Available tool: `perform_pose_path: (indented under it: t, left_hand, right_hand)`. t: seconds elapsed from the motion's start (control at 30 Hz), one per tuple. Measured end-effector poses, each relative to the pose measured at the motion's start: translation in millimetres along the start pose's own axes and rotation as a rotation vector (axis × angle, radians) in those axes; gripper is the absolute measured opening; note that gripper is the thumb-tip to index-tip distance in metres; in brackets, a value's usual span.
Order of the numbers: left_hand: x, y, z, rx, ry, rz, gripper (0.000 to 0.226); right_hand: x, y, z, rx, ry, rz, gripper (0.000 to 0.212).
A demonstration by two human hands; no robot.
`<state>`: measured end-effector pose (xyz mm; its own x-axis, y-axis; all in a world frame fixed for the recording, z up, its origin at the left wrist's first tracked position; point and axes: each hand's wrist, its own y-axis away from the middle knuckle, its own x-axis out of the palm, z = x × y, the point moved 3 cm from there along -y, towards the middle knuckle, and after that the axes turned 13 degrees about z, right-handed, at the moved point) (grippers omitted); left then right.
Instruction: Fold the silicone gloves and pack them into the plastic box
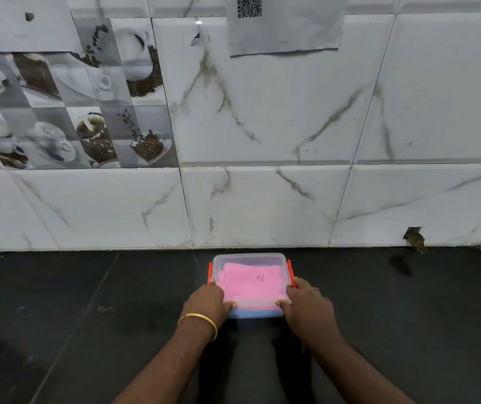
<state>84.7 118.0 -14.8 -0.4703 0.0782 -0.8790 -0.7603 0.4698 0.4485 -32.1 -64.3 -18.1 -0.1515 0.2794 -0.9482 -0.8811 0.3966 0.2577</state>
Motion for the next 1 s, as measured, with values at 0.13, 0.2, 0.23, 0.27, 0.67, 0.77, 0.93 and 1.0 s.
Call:
perform_pose_path:
  t: [0.13,0.2,0.23,0.27,0.67,0.77,0.93,1.0]
  left_hand:
    - [-15.7,-25.9,-0.7,-0.002,0.006,0.006,0.048]
    - [-22.2,-38.6,-0.6,-0.006,0.011,0.011,0.05]
    - [-24.9,-44.6,-0.2,-0.007,0.011,0.013,0.05]
    - [-27.0,-49.4,-0.1,-0.01,0.013,0.016,0.051]
    - [-44.9,-96.8,2.1,-0.011,0.006,0.009,0.053]
    - [-48.0,-99.9,3.5,-0.014,0.002,0.007,0.052]
    - [-49.1,-96.7,2.7,-0.011,-0.016,-0.009,0.053]
    - [-50.2,-93.3,4.1,-0.008,-0.034,-0.023,0.053]
  right_hand:
    - [-8.6,-29.7,2.7,0.012,0.006,0.013,0.042]
    - [-11.0,-43.5,4.3,0.016,0.015,0.018,0.044]
    - [-12.4,-49.6,5.1,0.02,0.02,0.02,0.046]
    - [-13.5,-54.4,5.7,0.024,0.021,0.021,0.046]
    - [-22.2,-104.0,3.6,0.028,0.045,0.009,0.046]
    - [-20.1,-107.1,1.4,0.018,0.038,-0.001,0.046]
    - [-19.5,-106.5,2.2,0.021,0.033,-0.009,0.047]
    - [-19.3,-104.4,3.2,0.024,0.042,-0.019,0.048]
